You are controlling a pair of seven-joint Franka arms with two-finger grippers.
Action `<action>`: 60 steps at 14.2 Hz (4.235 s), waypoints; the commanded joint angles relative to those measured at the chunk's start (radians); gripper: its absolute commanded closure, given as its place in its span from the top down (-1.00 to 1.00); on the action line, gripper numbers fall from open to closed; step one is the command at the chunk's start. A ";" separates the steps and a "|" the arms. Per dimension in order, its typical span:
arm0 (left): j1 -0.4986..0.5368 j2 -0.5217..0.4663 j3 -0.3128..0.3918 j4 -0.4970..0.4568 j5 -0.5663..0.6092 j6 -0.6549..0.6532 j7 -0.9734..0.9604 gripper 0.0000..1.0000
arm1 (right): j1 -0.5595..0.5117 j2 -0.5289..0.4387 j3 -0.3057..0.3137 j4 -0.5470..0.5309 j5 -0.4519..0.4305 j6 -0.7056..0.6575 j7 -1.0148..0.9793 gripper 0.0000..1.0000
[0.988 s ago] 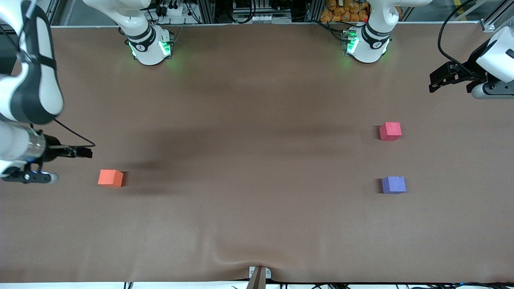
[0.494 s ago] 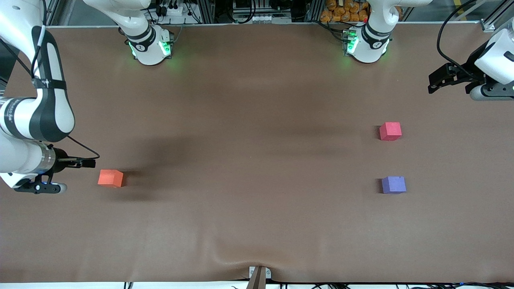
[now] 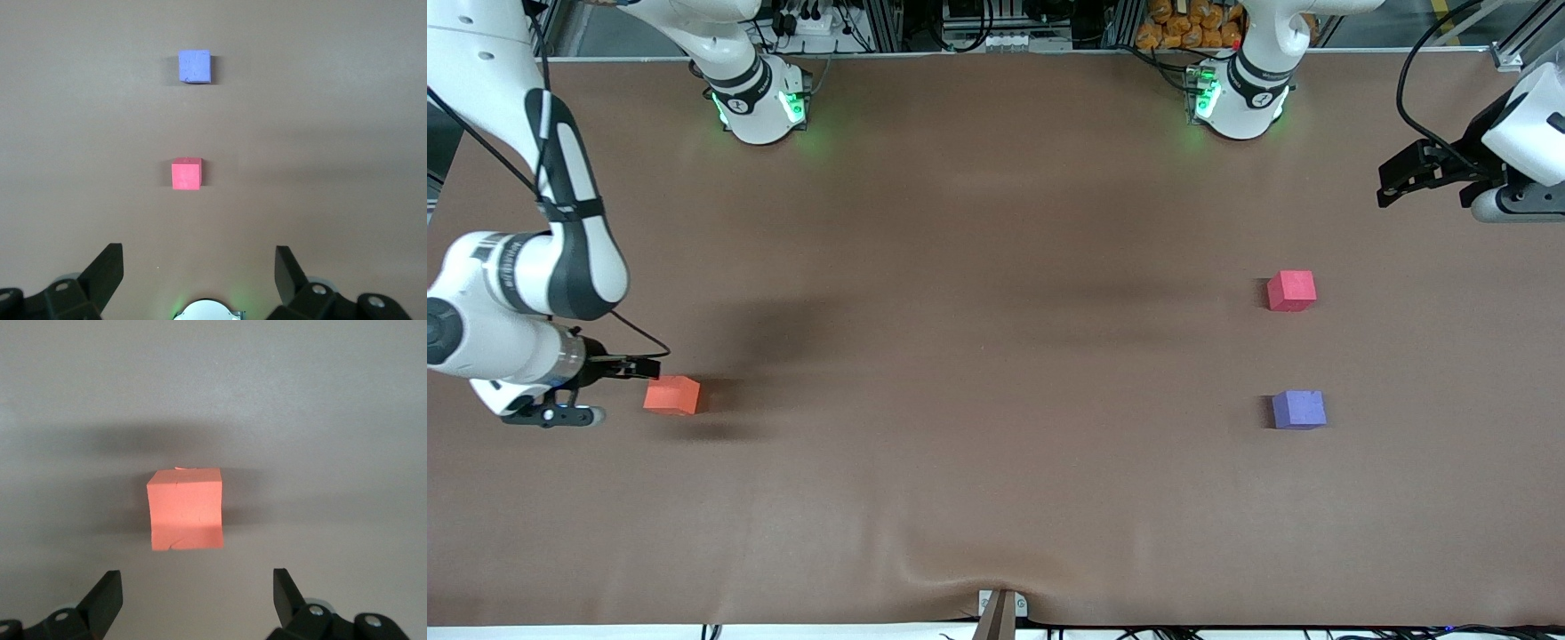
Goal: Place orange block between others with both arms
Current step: 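Reach the right gripper down over the orange cube, then close the right gripper on the orange cube and lift it, then carry the orange cube to mid-table while the left gripper approaches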
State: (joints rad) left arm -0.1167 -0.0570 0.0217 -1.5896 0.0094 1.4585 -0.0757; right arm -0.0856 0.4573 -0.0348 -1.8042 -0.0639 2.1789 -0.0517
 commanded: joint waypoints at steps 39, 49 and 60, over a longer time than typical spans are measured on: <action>0.005 0.032 -0.002 0.056 0.018 -0.021 0.008 1.00 | 0.151 0.165 0.088 0.289 0.049 -0.145 -0.106 -1.00; -0.024 0.132 -0.017 0.043 0.004 -0.014 0.007 1.00 | 0.547 0.297 0.142 0.430 0.045 -0.082 0.364 -1.00; -0.041 0.256 -0.059 -0.007 0.003 0.132 -0.013 1.00 | 0.744 0.455 0.131 0.582 0.107 0.015 0.806 -1.00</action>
State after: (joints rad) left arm -0.1600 0.1792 -0.0326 -1.5945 0.0092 1.5576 -0.0812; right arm 0.6495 0.8700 0.1090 -1.2856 0.0364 2.2059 0.7347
